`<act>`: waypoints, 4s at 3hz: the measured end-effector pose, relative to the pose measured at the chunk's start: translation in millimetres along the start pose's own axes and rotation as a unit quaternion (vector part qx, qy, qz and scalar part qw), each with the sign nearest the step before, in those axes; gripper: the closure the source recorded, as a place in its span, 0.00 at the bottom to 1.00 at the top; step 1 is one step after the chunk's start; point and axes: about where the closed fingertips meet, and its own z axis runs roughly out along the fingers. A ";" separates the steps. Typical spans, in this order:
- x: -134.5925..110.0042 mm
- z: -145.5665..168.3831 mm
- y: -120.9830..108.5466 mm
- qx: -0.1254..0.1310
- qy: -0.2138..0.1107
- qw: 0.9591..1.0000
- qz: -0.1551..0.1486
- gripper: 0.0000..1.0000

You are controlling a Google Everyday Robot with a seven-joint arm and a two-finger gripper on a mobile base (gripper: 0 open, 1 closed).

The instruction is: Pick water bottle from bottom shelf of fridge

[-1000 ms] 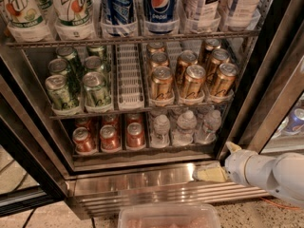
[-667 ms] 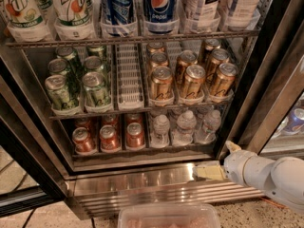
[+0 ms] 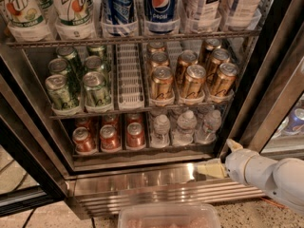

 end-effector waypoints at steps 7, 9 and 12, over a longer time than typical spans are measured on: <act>-5.4 5.3 -10.3 0.019 -0.024 0.999 0.012 0.30; -12.9 5.3 -38.6 0.064 -0.067 0.996 -0.007 0.28; -7.6 16.6 -34.7 0.069 -0.096 0.993 0.017 0.45</act>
Offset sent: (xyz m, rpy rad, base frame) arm 0.0000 0.0000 0.0000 0.0000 0.0000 0.0000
